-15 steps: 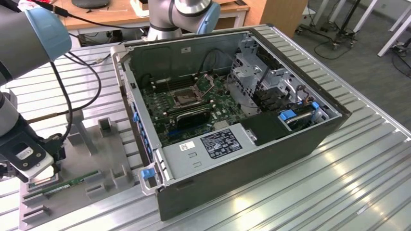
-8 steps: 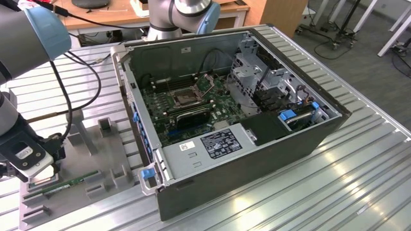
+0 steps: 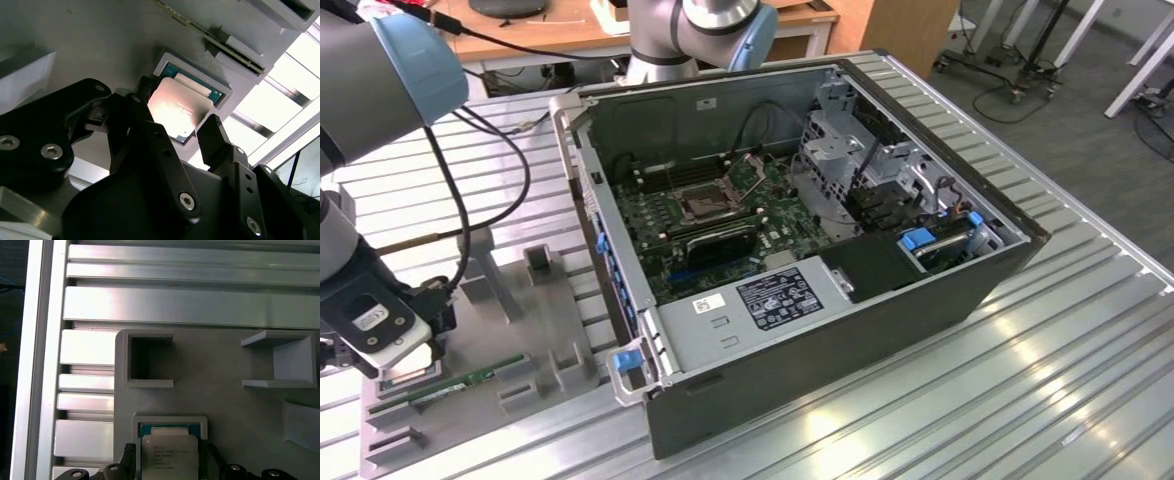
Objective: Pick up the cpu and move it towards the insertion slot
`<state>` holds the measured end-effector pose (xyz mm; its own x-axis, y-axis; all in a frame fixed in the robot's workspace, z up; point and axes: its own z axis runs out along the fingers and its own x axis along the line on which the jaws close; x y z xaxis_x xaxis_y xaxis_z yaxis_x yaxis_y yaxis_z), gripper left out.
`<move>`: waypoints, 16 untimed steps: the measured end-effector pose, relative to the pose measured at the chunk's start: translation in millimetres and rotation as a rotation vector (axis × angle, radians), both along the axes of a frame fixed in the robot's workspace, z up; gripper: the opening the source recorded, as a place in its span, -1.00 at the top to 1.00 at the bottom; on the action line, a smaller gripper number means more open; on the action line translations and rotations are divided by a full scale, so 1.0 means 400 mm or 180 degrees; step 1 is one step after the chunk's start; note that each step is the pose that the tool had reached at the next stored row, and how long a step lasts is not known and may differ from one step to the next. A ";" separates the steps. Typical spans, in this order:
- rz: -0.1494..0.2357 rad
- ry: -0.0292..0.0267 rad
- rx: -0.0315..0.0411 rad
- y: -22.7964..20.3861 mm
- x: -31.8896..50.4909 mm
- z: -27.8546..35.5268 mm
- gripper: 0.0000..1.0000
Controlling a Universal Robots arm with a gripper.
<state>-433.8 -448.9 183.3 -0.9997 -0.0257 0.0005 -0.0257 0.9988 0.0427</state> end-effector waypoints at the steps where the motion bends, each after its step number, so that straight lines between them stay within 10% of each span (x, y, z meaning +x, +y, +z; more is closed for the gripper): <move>1: 0.0000 0.0000 0.0000 0.000 0.000 0.000 -0.29; 16: 0.0000 0.0000 0.0000 0.000 0.001 0.000 -0.08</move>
<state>-433.5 -448.9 183.3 -0.9997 -0.0257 0.0005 -0.0257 0.9988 0.0427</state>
